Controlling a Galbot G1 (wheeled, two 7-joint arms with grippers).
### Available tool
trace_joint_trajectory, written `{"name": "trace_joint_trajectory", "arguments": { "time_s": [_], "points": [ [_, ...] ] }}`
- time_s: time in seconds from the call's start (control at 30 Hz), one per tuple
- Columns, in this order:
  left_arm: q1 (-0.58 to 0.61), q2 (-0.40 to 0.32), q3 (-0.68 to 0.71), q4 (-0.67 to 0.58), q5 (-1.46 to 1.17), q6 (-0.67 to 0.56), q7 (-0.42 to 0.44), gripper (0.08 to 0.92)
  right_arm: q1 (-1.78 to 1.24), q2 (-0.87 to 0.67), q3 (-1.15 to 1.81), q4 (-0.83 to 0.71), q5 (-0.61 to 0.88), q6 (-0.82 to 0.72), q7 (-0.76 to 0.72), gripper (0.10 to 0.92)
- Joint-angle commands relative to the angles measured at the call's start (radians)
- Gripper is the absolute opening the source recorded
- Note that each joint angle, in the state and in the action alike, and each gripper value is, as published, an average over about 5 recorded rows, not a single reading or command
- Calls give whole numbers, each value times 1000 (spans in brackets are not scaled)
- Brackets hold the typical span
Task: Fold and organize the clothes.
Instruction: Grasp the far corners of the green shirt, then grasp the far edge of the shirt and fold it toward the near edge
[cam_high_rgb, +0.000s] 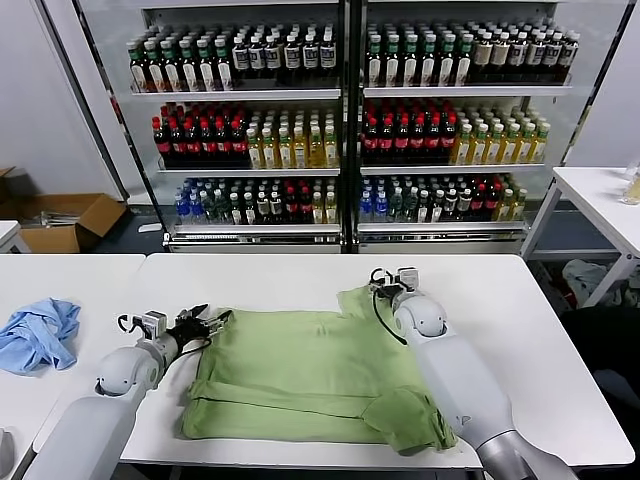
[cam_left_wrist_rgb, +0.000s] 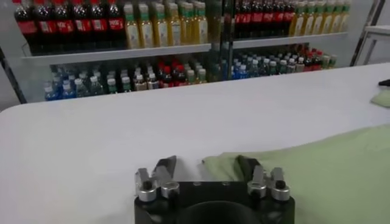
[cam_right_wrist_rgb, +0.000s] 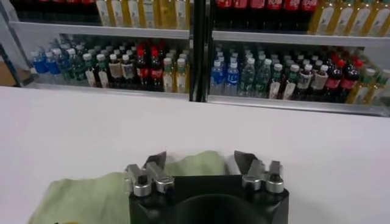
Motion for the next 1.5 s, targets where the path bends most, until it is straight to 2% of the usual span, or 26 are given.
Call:
{"name": "trace_joint_trajectory", "arguments": {
  "time_s": [0.03,0.37,0.57,0.73,0.9,1.03,1.23,1.5],
  "points": [
    [2,-2,0,12,13,8,23,532,3,4,-4,8,7,-20,9,559],
    [14,-5,-3,-8,13,-3,28,246,-2,-5,0,6,13,-10,-4,273],
    [29,1,-16,-55,-40,-32,9,100,-6,-10,-1,48,16,64,-29,121],
    [77,25,-47,-140,-141,-49,-31,87,-76,-81,7,298,122,31,-4,106],
    [186,55,-94,-282,-190,-53,-54,87,-226,-190,76,594,216,-23,19,106],
    [266,68,-121,-357,-202,-72,-65,87,-352,-279,137,758,252,-25,25,106],
    [342,69,-154,-375,-195,-105,-66,87,-536,-359,212,928,255,-25,31,106],
    [458,57,-234,-407,-193,-143,-53,87,-727,-388,309,1077,251,-26,43,106]
  ]
}}
